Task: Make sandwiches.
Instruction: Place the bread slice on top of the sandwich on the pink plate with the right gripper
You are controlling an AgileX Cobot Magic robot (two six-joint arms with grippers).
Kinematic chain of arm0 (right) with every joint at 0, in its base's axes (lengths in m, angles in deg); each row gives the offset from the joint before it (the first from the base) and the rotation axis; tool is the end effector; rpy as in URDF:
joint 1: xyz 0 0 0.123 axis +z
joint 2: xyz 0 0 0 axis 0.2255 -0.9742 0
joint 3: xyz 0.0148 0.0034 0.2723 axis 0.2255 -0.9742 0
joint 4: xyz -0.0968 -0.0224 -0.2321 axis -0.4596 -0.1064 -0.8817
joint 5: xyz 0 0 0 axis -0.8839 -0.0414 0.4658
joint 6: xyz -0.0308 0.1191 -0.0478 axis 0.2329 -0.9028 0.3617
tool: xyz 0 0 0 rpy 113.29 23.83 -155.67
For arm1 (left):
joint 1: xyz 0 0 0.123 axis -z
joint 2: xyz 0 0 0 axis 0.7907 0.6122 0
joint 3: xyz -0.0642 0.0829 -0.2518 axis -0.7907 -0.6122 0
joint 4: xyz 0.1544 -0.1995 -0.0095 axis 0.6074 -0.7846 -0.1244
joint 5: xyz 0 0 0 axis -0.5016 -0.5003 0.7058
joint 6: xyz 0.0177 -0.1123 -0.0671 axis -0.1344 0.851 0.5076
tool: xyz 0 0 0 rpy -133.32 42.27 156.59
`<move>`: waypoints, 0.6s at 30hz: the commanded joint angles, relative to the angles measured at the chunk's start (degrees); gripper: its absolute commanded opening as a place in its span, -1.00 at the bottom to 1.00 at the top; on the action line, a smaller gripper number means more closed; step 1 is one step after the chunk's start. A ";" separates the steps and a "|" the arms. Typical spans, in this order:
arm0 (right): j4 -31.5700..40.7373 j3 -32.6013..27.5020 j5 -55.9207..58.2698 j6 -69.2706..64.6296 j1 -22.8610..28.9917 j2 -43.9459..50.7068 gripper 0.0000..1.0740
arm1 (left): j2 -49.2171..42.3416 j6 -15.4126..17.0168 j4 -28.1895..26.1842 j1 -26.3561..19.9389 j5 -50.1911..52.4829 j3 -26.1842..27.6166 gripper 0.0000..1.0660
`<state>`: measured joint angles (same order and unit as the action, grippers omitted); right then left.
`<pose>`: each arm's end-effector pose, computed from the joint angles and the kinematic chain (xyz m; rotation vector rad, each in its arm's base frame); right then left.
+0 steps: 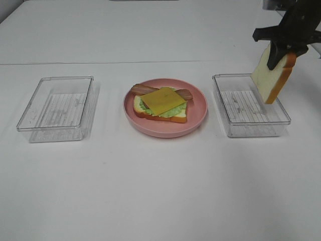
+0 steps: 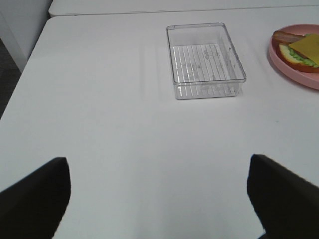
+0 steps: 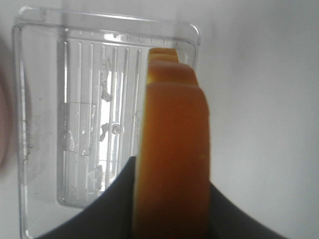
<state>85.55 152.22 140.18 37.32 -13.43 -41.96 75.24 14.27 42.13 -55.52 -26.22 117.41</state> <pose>0.4745 0.0068 0.1741 -0.0361 2.9162 0.1071 0.0411 -0.0042 0.2630 -0.0174 2.0382 -0.0086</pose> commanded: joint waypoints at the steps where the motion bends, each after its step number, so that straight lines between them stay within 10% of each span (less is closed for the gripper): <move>1: 1.15 0.46 4.07 0.52 0.57 3.44 -1.00 | -0.52 0.00 -0.46 -0.11 0.40 -0.06 0.66; 18: 7.33 0.46 -0.80 0.29 16.96 8.88 -1.00 | -0.52 0.00 -0.46 -0.11 0.40 -0.06 0.66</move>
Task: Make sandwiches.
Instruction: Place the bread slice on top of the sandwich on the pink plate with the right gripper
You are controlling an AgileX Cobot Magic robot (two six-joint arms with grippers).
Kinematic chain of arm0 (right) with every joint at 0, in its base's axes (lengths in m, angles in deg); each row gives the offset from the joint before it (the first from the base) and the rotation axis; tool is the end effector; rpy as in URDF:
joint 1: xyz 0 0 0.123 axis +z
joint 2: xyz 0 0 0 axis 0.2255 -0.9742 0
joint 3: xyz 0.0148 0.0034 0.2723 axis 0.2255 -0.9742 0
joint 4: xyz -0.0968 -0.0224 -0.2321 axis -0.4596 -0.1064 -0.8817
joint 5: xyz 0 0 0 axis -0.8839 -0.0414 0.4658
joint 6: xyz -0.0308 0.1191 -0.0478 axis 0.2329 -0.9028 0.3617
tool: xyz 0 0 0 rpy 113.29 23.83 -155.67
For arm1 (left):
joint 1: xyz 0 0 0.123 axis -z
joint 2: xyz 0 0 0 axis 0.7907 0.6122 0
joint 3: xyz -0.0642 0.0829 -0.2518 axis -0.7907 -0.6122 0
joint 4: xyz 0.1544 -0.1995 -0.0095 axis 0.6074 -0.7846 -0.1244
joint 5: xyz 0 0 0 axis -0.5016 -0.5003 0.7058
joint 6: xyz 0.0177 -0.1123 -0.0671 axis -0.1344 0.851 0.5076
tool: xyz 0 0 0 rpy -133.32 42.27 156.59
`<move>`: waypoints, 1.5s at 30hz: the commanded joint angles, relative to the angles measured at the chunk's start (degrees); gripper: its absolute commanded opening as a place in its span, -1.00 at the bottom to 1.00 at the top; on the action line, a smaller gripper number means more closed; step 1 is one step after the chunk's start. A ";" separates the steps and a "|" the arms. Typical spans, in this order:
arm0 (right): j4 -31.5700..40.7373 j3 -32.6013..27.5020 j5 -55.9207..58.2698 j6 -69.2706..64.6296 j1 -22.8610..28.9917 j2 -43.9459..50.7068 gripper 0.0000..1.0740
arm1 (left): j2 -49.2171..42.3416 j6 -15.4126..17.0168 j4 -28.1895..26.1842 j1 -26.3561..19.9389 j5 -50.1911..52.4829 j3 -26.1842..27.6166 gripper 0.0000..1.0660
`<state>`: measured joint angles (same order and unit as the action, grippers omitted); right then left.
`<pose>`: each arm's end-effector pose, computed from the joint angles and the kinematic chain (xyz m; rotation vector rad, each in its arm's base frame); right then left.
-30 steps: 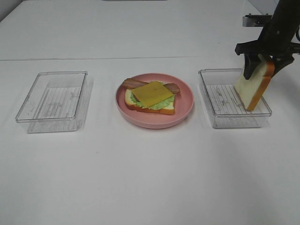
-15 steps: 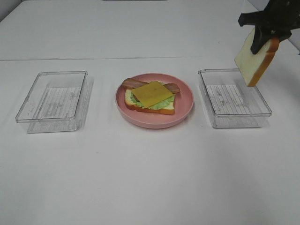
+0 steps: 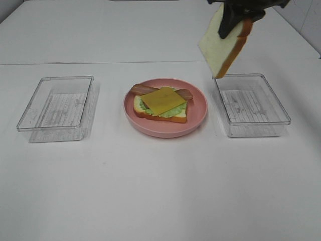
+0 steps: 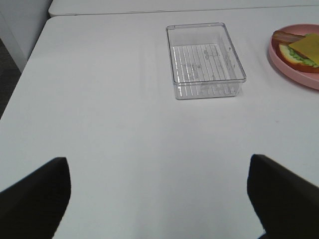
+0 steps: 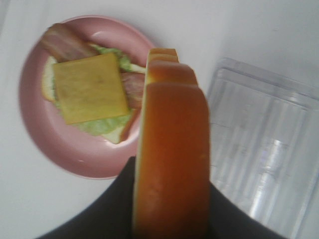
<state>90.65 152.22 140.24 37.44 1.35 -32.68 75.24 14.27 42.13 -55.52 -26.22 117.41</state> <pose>0.4402 0.1346 0.2513 -0.3805 2.7382 0.2894 0.0411 -0.0042 0.2630 -0.0174 2.0382 -0.0086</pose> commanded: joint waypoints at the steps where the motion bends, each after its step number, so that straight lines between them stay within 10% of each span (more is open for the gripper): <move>1: 3.27 0.46 -2.01 0.17 3.04 -0.57 -1.00 | -0.52 0.00 -0.46 -0.11 0.40 -0.06 0.66; 24: 21.14 0.46 -13.92 -1.72 7.62 -15.99 -1.00 | -0.52 0.00 -0.46 -0.11 0.40 -0.06 0.66; 35: 18.39 0.46 -16.50 -2.58 7.62 -17.93 -1.00 | -0.52 0.00 -0.46 -0.11 0.40 -0.06 0.66; 42: 16.44 0.46 -16.56 -3.09 7.62 -17.93 -0.13 | -0.52 0.00 -0.46 -0.11 0.40 -0.06 0.66; 44: 14.84 0.46 -16.50 -1.72 7.62 -17.76 0.73 | -0.52 0.00 -0.46 -0.11 0.40 -0.06 0.66; 45: 14.84 0.46 -16.50 -1.72 7.62 -17.76 0.73 | -0.52 0.00 -0.46 -0.11 0.40 -0.06 0.66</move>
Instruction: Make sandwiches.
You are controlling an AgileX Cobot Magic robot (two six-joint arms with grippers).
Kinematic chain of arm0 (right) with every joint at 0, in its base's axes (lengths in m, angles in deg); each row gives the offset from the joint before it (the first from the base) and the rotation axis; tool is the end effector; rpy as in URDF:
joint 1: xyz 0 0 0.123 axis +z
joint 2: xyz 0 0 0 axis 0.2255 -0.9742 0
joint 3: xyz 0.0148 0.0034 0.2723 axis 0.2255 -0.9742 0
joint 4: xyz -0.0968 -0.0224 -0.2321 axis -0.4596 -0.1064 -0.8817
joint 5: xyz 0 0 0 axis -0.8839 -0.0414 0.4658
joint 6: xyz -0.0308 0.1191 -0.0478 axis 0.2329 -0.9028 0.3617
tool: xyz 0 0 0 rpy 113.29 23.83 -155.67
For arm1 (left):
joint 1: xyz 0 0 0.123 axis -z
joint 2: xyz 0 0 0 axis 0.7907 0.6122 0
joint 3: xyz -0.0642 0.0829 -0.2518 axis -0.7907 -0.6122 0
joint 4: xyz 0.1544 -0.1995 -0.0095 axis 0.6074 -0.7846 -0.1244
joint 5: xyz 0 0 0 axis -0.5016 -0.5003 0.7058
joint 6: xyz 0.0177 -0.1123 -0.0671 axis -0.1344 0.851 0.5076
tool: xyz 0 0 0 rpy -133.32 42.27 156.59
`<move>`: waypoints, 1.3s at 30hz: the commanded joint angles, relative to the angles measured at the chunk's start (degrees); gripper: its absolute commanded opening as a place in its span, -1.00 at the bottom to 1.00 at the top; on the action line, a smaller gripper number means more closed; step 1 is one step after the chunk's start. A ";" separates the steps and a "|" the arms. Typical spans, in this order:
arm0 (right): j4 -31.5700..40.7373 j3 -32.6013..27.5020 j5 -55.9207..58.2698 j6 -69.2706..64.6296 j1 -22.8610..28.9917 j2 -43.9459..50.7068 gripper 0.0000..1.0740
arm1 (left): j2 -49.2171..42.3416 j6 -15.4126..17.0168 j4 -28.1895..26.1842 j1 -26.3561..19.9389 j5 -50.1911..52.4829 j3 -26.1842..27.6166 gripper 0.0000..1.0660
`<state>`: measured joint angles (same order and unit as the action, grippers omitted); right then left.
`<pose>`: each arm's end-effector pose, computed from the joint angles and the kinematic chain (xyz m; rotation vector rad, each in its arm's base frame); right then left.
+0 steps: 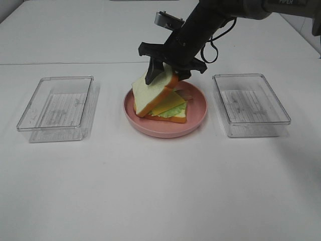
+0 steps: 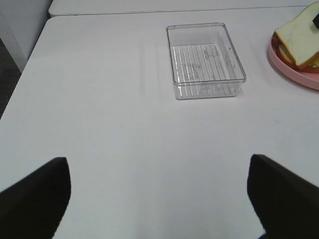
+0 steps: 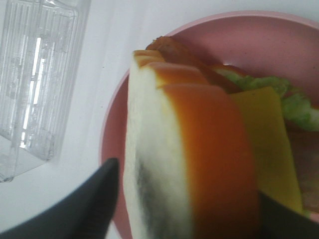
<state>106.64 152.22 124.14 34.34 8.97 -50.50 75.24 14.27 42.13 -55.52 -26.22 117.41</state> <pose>0.4608 0.2359 0.1206 -0.2480 2.7933 0.6644 0.0411 -0.0042 0.2630 -0.0174 2.0382 -0.0086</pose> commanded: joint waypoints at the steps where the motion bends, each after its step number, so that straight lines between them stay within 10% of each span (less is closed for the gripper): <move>1: -1.32 0.46 -0.17 2.52 0.00 0.29 0.85 | -0.52 0.00 -0.46 -0.11 0.40 -0.06 0.66; 15: -27.27 1.26 7.62 1.32 0.00 10.89 0.85 | -0.52 0.00 -0.46 -0.11 0.40 -0.06 0.66; 29: -32.49 3.27 22.92 3.67 -0.06 20.05 0.85 | -0.52 0.00 -0.46 -0.11 0.40 -0.06 0.66; 39: -32.60 -12.95 22.86 2.35 -0.06 34.21 0.85 | -0.52 0.00 -0.46 -0.11 0.40 -0.06 0.66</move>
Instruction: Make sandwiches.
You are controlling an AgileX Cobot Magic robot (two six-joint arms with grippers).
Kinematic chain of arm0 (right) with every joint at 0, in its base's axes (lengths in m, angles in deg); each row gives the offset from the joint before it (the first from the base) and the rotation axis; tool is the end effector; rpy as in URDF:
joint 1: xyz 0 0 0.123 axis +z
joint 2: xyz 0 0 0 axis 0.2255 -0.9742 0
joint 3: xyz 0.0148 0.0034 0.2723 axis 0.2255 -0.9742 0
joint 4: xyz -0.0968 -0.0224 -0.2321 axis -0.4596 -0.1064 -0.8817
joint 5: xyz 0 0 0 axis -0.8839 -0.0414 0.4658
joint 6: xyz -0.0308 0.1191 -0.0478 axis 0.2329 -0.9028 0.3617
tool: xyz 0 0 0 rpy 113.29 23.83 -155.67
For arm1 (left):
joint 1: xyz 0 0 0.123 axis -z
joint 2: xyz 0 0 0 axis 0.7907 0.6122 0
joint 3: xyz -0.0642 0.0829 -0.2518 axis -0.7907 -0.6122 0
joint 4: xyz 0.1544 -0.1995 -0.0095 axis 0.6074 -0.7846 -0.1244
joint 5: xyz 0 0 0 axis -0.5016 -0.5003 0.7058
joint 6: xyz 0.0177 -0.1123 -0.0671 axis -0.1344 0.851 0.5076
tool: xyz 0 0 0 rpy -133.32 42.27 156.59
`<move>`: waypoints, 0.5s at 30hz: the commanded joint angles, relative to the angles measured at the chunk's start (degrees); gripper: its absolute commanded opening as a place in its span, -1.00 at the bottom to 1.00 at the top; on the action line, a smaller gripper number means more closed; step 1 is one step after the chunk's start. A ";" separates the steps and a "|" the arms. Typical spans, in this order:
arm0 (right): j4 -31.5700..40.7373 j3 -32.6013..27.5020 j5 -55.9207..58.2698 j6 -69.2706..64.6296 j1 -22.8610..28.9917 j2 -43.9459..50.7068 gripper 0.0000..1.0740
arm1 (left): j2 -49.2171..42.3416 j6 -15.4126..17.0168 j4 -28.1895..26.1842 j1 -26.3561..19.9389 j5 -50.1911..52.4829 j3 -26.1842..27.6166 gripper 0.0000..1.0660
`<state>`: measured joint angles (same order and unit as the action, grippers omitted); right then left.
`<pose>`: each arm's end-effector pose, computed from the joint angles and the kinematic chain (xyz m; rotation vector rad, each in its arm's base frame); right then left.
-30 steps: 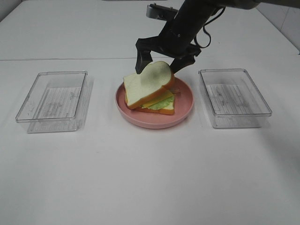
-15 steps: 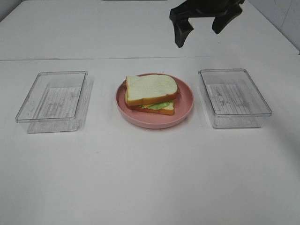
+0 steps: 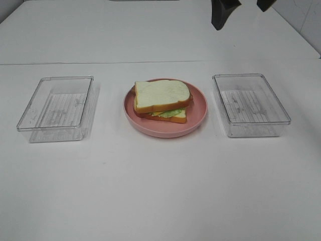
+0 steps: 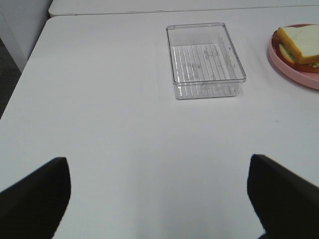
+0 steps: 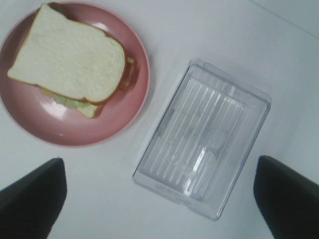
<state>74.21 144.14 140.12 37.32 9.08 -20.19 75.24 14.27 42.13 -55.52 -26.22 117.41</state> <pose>0.3897 0.1429 0.3031 -0.5995 2.5994 -0.0514 0.0411 -0.0042 0.2630 -0.0174 2.0382 -0.0086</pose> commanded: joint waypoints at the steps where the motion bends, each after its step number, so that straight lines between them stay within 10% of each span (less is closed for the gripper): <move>1: -0.17 -4.87 6.88 -0.63 -0.17 3.90 0.85 | -0.52 0.00 -0.46 -0.11 0.40 -0.06 0.66; 15: 0.57 -39.30 6.88 -3.61 -0.17 34.43 0.84 | -0.52 0.00 -0.46 -0.11 0.40 -0.06 0.66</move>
<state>74.49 110.68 140.18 34.34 9.08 8.80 75.24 14.27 42.13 -55.52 -26.22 117.41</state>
